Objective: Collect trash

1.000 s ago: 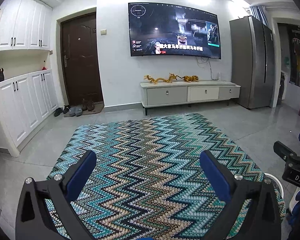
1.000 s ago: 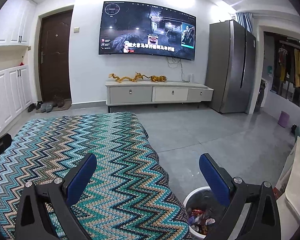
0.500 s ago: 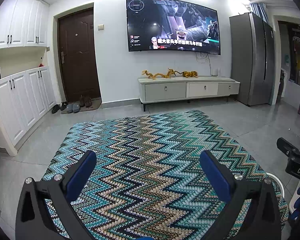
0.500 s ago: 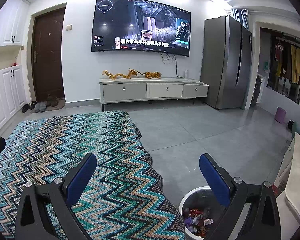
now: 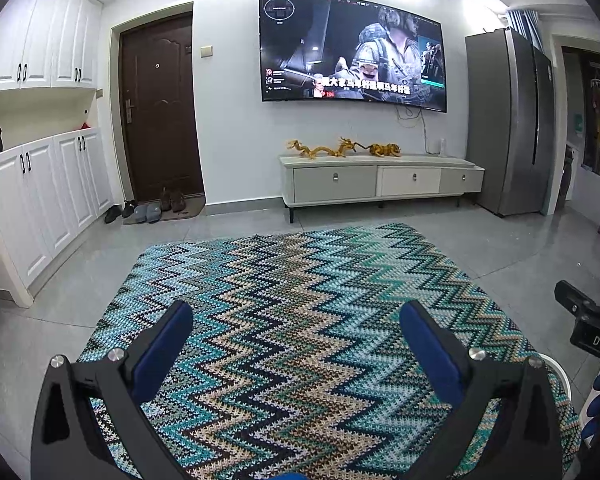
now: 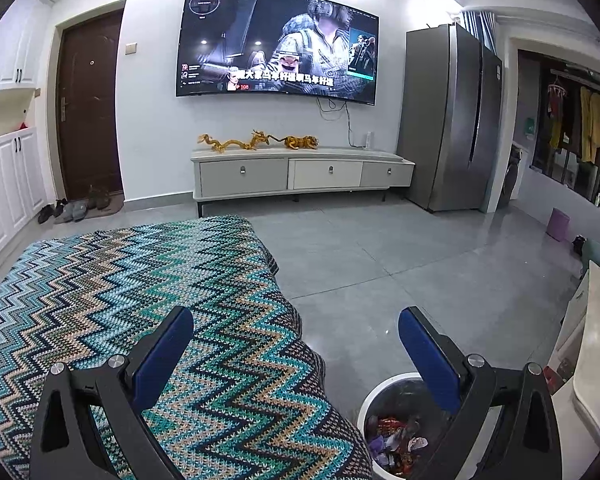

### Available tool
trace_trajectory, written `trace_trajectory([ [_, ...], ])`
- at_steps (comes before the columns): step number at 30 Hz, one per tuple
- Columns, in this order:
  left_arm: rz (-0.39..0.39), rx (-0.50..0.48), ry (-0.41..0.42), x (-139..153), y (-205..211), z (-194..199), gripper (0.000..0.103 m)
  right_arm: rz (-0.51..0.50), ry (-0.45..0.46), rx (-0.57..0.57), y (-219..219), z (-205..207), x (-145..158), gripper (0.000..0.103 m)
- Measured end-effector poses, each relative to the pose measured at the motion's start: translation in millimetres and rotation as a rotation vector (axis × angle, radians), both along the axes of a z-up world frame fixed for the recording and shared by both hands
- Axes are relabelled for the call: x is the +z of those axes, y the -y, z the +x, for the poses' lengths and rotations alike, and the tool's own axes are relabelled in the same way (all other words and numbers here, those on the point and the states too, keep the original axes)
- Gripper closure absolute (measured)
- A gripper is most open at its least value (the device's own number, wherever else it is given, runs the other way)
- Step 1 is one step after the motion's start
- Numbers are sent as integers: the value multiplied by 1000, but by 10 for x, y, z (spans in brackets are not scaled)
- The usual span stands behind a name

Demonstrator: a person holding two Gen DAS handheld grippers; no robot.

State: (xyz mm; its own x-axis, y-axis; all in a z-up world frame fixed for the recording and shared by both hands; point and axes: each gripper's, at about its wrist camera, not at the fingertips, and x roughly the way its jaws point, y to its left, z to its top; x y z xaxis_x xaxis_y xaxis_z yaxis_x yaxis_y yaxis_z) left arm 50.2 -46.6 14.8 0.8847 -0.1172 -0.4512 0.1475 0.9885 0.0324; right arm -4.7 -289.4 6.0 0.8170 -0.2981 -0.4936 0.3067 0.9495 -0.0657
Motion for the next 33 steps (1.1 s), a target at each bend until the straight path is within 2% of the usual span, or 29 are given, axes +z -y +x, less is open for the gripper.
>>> trace_trajectory([
  [22, 0, 29, -43, -58, -127, -17, 0, -29, -17, 63, -281, 35, 1, 0],
  [33, 1, 28, -36, -46, -159, -37, 0, -35, -19, 63, -317, 36, 8, 0],
])
